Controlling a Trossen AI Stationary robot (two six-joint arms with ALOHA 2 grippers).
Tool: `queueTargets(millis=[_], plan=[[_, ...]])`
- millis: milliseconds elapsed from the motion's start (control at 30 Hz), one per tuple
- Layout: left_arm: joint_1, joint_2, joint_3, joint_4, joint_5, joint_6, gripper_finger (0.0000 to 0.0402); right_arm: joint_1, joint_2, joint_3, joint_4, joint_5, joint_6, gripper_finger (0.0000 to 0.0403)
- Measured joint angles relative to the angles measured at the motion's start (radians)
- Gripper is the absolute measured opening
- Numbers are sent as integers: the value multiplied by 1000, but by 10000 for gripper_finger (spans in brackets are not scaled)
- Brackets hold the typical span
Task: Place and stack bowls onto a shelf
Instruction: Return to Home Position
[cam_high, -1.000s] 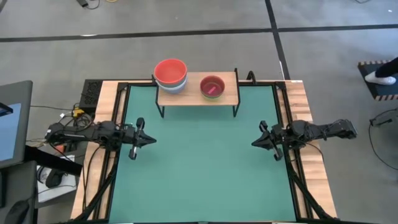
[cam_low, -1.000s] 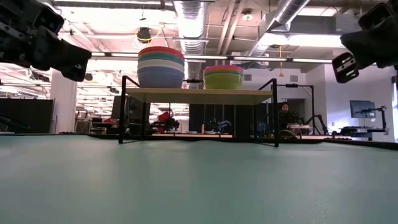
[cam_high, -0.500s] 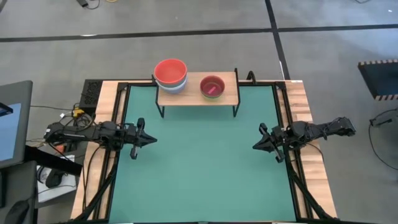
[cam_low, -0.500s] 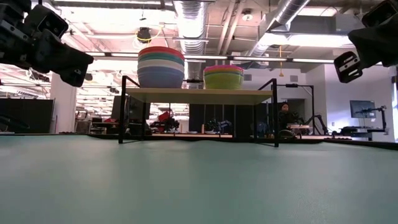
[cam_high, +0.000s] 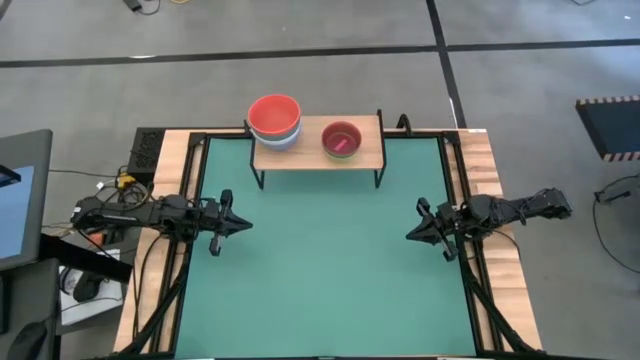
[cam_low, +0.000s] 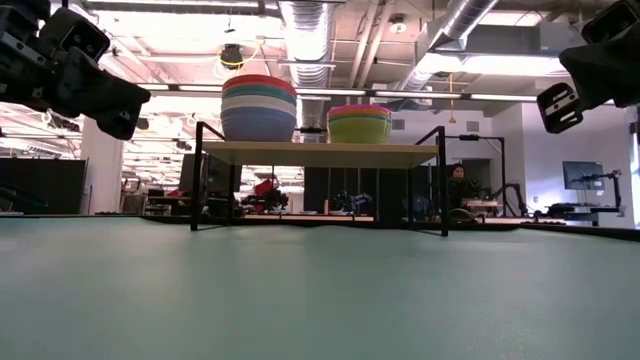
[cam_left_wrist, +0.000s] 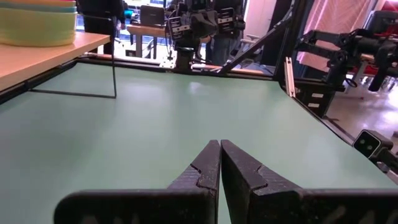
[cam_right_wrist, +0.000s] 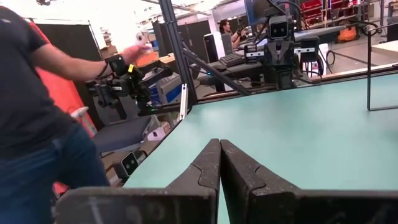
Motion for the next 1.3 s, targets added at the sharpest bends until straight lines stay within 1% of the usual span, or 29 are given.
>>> queueTargets(millis=[167, 300, 433, 667, 1300], plan=[[0, -8, 0, -2, 0, 0, 0, 0, 0, 0, 0, 0, 0, 39], [1, -67, 0, -2, 0, 0, 0, 0, 0, 0, 0, 0, 0, 39], [5, -65, 0, 22, -1, 0, 0, 0, 0, 0, 1, 0, -1, 39], [-19, -67, 0, 1, 2, 0, 0, 0, 0, 0, 2, 1, -2, 39], [-19, -63, 0, 0, 1, 0, 0, 0, 0, 0, 2, 1, -1, 39]])
